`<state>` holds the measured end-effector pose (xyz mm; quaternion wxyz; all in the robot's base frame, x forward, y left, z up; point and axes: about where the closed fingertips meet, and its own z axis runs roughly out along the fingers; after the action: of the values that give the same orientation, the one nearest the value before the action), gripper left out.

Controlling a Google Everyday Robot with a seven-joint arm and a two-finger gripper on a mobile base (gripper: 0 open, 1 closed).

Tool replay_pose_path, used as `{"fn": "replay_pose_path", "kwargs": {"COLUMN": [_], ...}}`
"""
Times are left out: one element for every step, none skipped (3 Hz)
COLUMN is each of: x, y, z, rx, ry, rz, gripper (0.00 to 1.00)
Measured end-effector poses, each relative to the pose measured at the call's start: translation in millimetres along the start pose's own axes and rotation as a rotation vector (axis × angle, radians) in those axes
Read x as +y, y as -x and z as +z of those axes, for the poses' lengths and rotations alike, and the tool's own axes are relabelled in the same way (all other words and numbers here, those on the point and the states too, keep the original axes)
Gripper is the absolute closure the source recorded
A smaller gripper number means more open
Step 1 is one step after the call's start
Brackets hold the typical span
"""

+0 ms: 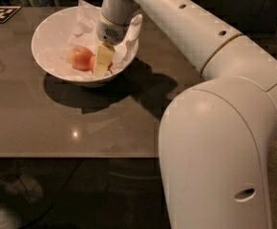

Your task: Pick apple from white bowl

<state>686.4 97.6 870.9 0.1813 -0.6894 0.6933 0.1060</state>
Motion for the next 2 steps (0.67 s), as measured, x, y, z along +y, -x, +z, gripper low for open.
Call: {"fn": "replay_pose_path", "kwargs": {"x": [0.4, 0.4], "y": [0.6, 0.6], "z": [4.5, 4.5], "rx": [-0.018, -0.018], "ry": [-0.003, -0.003], "rz": [-0.001, -0.001], "gripper": [0.0, 0.0]}}
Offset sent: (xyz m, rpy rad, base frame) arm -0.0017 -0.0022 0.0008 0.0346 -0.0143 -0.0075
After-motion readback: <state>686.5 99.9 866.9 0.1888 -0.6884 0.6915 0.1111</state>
